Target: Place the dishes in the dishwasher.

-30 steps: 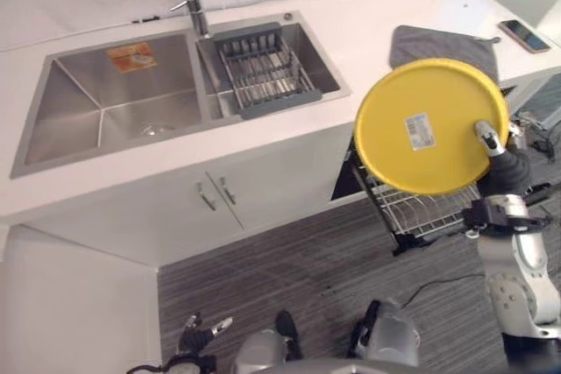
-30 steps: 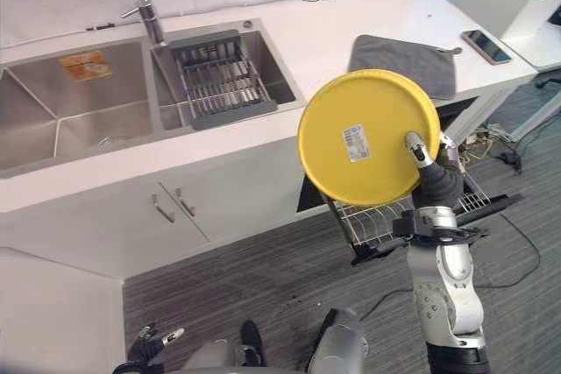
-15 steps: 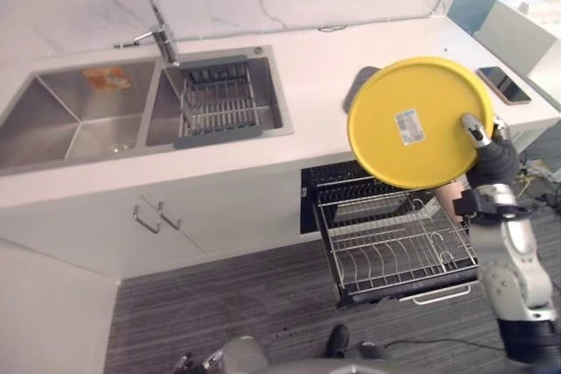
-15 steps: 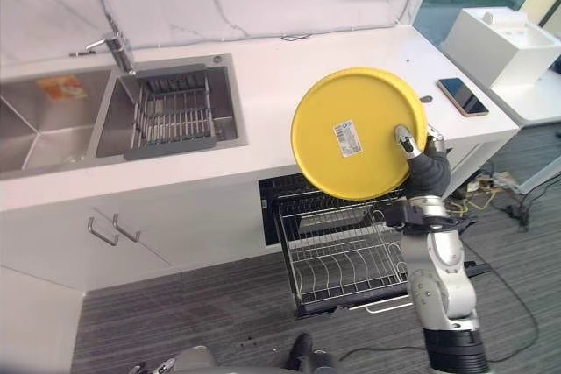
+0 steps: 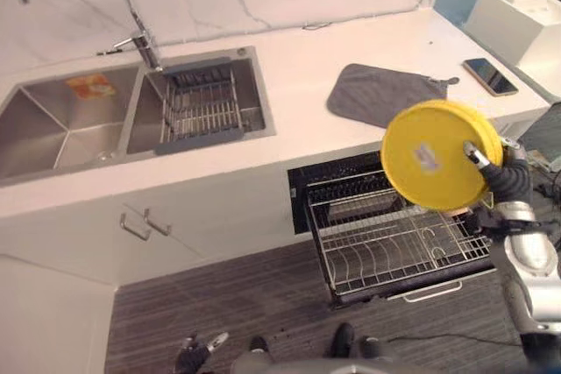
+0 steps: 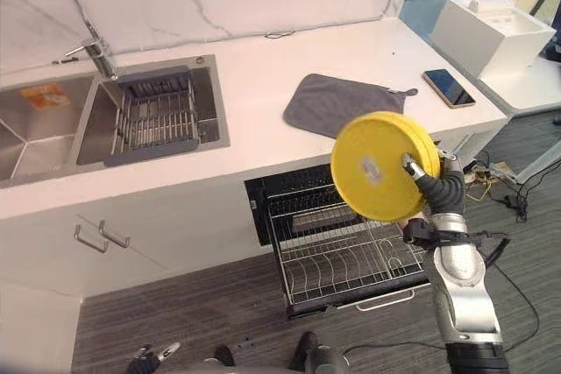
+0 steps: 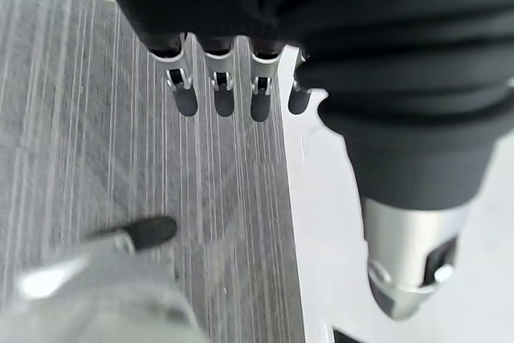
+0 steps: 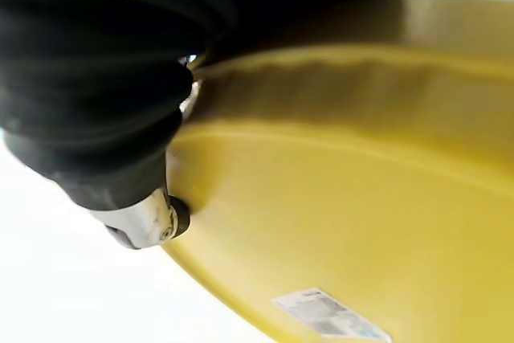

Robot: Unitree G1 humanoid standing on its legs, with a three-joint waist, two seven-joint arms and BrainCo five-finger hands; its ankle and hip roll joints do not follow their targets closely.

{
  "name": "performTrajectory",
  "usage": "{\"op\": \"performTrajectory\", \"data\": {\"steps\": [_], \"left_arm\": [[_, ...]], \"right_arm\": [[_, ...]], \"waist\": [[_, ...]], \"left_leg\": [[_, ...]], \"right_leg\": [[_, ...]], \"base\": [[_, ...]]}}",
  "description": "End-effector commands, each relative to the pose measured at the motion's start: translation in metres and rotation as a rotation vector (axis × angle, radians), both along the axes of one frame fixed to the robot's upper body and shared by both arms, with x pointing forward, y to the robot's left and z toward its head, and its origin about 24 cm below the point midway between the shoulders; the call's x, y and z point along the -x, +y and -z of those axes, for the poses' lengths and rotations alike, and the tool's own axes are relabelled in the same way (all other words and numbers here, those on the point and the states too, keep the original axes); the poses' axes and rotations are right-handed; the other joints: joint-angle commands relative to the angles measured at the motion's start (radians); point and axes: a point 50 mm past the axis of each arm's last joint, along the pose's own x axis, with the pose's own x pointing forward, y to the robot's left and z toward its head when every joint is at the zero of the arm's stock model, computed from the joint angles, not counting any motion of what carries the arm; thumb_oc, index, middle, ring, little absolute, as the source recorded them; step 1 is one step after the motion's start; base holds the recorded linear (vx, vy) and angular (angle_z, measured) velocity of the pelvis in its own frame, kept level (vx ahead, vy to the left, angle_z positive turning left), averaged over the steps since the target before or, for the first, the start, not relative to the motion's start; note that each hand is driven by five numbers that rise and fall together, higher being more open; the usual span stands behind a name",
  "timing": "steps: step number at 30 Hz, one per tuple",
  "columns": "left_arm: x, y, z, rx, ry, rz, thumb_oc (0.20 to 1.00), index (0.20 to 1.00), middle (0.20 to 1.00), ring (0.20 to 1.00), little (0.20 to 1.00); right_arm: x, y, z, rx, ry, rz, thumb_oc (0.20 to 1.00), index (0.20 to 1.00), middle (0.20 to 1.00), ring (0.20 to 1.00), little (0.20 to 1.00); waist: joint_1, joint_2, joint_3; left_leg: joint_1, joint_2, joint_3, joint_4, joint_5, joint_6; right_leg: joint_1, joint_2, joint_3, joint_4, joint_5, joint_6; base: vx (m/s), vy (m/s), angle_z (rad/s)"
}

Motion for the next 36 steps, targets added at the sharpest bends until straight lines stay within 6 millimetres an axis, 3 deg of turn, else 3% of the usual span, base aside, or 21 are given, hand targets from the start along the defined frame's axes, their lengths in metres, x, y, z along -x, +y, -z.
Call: {"op": "performTrajectory", "data": {"steps": [1, 5, 7, 10, 15, 26, 32, 36], "left_arm": [[-0.01, 0.014, -0.007, -0.048, -0.039, 0.046, 1.0, 1.0, 1.0, 1.0, 1.0], [-0.006, 0.018, -0.007, -0.051, -0.031, 0.046, 1.0, 1.0, 1.0, 1.0, 1.0], [-0.004, 0.021, -0.008, -0.057, -0.026, 0.058, 1.0, 1.0, 1.0, 1.0, 1.0], [-0.002, 0.026, -0.01, -0.068, -0.025, 0.07, 1.0, 1.0, 1.0, 1.0, 1.0], [-0.002, 0.037, -0.015, -0.085, -0.02, 0.081, 1.0, 1.0, 1.0, 1.0, 1.0], [0.0, 0.049, -0.019, -0.101, -0.024, 0.103, 1.0, 1.0, 1.0, 1.0, 1.0], [-0.004, 0.051, -0.022, -0.098, -0.05, 0.128, 1.0, 1.0, 1.0, 1.0, 1.0], [-0.012, 0.057, -0.029, -0.111, -0.099, 0.127, 1.0, 1.0, 1.0, 1.0, 1.0]], "right_arm": [[0.007, 0.001, -0.058, 0.202, -0.323, 0.01, 0.2, 0.2, 0.2, 0.2, 0.2], [0.011, -0.004, -0.064, 0.392, -0.325, 0.032, 0.2, 0.2, 0.2, 0.2, 0.2], [0.014, 0.001, -0.07, 0.603, -0.359, 0.023, 0.2, 0.2, 0.2, 0.2, 0.2], [0.015, 0.002, -0.074, 0.779, -0.37, 0.005, 0.2, 0.2, 0.2, 0.2, 0.2], [0.011, 0.012, -0.067, 0.945, -0.334, -0.11, 0.2, 0.2, 0.2, 0.2, 0.2], [0.011, 0.055, -0.021, 1.195, -0.268, -0.45, 0.2, 0.2, 0.2, 0.2, 0.2], [0.002, 0.056, 0.004, 1.25, -0.203, -0.478, 0.2, 0.2, 0.2, 0.2, 0.2], [-0.008, 0.046, 0.019, 1.296, -0.197, -0.398, 0.2, 0.2, 0.2, 0.2, 0.2]], "waist": [[0.02, 0.003, 0.017], [0.023, -0.003, 0.018], [0.029, -0.007, 0.015], [0.04, -0.008, 0.014], [0.054, -0.005, 0.011], [0.082, 0.0, 0.012], [0.104, 0.001, 0.024], [0.121, 0.006, 0.037]], "left_leg": [[-0.004, 0.025, 0.017, 0.056, -0.051, 0.008], [-0.005, 0.023, 0.013, 0.056, -0.057, 0.012], [-0.008, 0.024, 0.009, 0.056, -0.059, 0.011], [-0.009, 0.022, -0.003, 0.059, -0.064, 0.012], [-0.012, 0.019, -0.012, 0.062, -0.068, 0.011], [0.001, 0.009, -0.034, 0.071, -0.101, 0.012], [-0.012, 0.012, -0.041, 0.08, -0.104, 0.013], [-0.028, 0.016, -0.043, 0.086, -0.101, 0.012]], "right_leg": [[0.055, -0.131, 0.063, -0.034, -0.006, 0.143], [0.052, -0.128, 0.067, -0.03, -0.011, 0.144], [0.051, -0.127, 0.065, -0.031, -0.012, 0.146], [0.054, -0.123, 0.061, -0.031, -0.016, 0.145], [0.054, -0.124, 0.049, -0.029, -0.019, 0.147], [0.053, -0.132, 0.034, -0.007, -0.042, 0.161], [0.034, -0.142, 0.024, 0.006, -0.038, 0.164], [0.022, -0.15, 0.012, 0.009, -0.033, 0.166]], "base": [[0.0, 0.003, 0.04], [0.0, 0.0, 0.0], [-0.01, -0.049, 0.01], [0.0, -0.056, 0.03], [-0.01, -0.034, 0.02], [0.01, 0.003, 0.07], [-0.02, -0.019, 0.04], [-0.05, -0.018, 0.06]]}}
